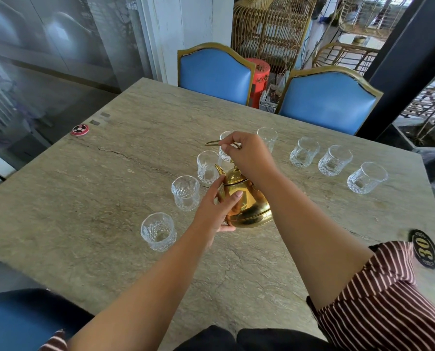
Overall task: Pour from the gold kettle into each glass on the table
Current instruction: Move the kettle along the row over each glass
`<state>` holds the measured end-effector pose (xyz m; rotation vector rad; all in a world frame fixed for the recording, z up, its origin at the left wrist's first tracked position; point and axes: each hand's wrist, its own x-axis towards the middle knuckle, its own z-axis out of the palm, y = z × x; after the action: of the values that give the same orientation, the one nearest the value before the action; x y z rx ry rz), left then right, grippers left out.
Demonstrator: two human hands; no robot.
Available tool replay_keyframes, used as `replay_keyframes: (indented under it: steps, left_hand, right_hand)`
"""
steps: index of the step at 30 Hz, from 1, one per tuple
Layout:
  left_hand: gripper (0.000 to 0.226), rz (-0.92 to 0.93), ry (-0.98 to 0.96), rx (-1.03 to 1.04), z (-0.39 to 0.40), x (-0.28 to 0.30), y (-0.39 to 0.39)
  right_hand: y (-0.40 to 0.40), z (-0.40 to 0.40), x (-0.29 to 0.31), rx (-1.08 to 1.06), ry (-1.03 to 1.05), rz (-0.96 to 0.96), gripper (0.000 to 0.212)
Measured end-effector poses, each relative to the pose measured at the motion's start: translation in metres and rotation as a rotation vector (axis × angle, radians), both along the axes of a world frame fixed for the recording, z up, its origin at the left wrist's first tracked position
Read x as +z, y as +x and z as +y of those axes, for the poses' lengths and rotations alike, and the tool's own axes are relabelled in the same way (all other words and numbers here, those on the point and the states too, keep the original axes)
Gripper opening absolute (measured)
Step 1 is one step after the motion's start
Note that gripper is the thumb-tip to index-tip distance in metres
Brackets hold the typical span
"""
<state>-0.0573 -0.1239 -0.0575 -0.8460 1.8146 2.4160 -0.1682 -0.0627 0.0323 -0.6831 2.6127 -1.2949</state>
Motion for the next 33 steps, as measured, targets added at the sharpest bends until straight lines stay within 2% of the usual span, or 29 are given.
replay_keyframes:
  steps: [5,33]
  left_hand:
    - [0.069,-0.003,0.008,0.003,-0.001,-0.001,0.001]
    - [0.067,-0.004,0.057,-0.024,-0.018,0.003,0.006]
  right_hand:
    - [0.001,-0.001,0.000,-0.007,0.007,0.000,0.011]
    - [0.004,-0.019,0.000,-0.016,0.018,0.030,0.012]
